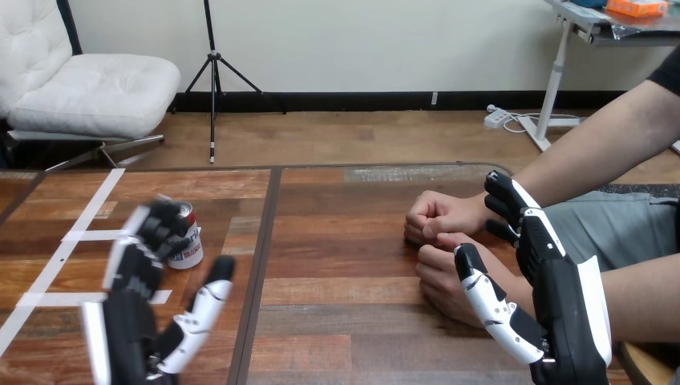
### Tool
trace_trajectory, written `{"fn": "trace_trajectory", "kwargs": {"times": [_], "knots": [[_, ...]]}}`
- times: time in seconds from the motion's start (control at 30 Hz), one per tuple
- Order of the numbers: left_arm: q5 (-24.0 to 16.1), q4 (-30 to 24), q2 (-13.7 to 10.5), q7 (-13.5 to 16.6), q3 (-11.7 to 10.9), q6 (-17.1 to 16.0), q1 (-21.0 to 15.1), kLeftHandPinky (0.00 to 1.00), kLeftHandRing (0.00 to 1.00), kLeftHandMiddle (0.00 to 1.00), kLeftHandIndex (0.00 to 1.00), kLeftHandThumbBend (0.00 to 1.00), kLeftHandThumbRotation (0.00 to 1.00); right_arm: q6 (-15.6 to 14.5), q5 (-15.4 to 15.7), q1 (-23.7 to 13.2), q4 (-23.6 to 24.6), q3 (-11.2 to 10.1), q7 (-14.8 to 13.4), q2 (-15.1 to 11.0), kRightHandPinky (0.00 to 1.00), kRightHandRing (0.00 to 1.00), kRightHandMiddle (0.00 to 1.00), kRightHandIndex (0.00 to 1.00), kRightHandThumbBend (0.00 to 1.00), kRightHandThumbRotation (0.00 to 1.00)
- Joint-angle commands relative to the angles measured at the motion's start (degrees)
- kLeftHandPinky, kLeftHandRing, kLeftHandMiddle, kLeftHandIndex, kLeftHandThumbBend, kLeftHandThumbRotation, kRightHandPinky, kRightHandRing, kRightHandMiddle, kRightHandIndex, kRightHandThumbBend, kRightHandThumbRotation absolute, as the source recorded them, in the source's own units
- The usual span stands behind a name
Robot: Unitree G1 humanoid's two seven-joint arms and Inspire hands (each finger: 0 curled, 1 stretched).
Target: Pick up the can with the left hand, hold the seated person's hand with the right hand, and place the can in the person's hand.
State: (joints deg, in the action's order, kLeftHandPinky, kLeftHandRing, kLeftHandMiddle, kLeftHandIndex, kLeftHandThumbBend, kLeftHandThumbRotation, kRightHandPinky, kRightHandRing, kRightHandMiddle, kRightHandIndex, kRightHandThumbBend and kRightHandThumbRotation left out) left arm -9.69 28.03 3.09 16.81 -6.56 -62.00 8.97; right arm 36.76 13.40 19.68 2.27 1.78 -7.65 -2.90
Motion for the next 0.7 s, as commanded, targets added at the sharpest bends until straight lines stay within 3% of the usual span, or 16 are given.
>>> {"fn": "trace_trajectory", "kwargs": {"times": [0.0,0.3,0.67], "knots": [[-3.82,-0.21,0.33,2.72,-2.25,-2.61,-4.52,0.74,0.79,0.8,0.82,0.67,0.33,0.11,-0.75,-3.35,2.6,-0.09,-0.08,0.52,0.83,0.89,0.9,0.88,0.46,0.44],[-7.87,0.64,-0.13,6.83,-4.13,-3.81,-5.44,0.78,0.82,0.82,0.83,0.66,0.31,0.7,-0.76,-3.51,1.89,-0.07,-0.19,0.5,0.84,0.89,0.9,0.88,0.46,0.44],[-10.58,0.43,-0.84,9.76,-4.53,-2.92,-5.66,0.8,0.84,0.85,0.85,0.65,0.31,1.28,-0.58,-3.6,1.45,-0.05,-0.29,0.43,0.84,0.89,0.9,0.88,0.46,0.44]]}}
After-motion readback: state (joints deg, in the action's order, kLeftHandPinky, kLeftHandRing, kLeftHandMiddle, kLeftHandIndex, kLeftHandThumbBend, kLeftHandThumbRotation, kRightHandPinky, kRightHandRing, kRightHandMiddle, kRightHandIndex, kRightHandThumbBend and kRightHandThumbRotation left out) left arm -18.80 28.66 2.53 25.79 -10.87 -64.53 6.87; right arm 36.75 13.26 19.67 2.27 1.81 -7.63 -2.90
